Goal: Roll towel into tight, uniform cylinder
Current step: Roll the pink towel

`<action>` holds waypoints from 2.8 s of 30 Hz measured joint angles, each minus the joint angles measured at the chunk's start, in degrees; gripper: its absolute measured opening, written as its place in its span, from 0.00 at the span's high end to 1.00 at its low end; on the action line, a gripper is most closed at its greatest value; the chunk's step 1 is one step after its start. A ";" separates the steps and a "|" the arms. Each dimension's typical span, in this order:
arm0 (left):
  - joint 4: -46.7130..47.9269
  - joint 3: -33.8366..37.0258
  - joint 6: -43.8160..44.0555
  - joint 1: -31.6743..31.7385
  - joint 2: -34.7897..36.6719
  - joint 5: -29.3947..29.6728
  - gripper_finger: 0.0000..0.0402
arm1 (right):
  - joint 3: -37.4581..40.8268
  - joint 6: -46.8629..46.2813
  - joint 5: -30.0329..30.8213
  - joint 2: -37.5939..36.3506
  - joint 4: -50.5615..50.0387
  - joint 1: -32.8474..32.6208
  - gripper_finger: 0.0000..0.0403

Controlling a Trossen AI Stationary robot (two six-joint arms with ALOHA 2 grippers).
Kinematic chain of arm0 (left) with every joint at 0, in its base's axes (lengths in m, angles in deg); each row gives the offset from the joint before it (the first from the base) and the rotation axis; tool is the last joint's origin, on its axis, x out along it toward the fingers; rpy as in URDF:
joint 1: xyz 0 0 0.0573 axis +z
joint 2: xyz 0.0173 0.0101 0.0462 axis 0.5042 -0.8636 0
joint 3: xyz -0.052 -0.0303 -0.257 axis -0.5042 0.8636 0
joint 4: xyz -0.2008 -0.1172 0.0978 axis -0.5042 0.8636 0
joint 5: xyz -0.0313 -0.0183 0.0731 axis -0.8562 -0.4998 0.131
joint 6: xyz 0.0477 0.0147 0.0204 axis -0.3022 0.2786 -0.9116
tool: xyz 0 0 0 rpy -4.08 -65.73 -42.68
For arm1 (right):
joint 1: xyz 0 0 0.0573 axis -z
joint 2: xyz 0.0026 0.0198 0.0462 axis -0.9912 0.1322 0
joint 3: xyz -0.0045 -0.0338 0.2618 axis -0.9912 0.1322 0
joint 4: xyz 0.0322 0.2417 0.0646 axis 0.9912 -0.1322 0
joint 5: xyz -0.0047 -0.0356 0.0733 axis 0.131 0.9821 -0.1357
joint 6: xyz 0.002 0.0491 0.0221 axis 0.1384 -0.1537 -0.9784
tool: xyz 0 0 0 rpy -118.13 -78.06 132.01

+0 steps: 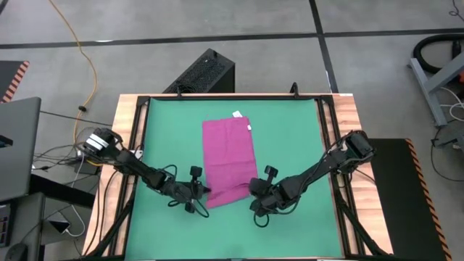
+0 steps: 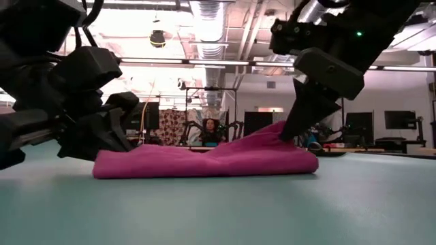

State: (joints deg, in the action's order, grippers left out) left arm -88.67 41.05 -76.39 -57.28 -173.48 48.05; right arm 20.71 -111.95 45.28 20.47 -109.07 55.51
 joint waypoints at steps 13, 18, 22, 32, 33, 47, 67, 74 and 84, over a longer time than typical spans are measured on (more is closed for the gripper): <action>2.15 0.02 2.27 -0.07 0.44 -0.31 1.00 | 0.00 -4.56 0.89 0.00 -2.88 -0.07 0.99; 2.14 0.02 4.79 -0.05 0.44 -0.52 1.00 | 0.86 -5.24 -4.64 0.46 -2.61 0.86 0.99; 2.12 0.02 4.97 -0.11 0.42 -0.58 1.00 | 2.36 -6.88 -5.17 0.50 -2.47 1.14 0.99; 2.07 0.02 3.96 -0.13 0.39 -0.48 1.00 | 2.38 -6.30 -4.88 0.48 -2.22 0.65 0.99; 1.92 0.05 3.76 -0.13 0.38 -0.48 1.00 | 2.38 -5.52 -4.88 0.50 -1.74 0.71 0.99; 7.47 -3.15 1.73 -0.20 0.33 -0.22 1.00 | 2.36 -2.40 -5.15 0.48 0.34 0.70 0.98; 38.69 -16.94 8.25 -6.84 9.46 9.80 1.00 | 2.35 2.78 -6.11 0.48 5.83 0.81 0.98; 40.53 -16.87 8.56 -7.13 9.38 14.81 1.00 | 2.32 11.16 -6.55 0.42 11.81 0.17 0.98; 20.38 -7.69 -0.82 -6.54 9.38 11.75 1.00 | 2.32 10.40 -7.39 0.42 11.75 0.39 0.98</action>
State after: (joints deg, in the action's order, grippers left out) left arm -68.29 33.36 -77.22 -63.82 -164.11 59.80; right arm 23.03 -101.55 37.90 20.89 -97.33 55.90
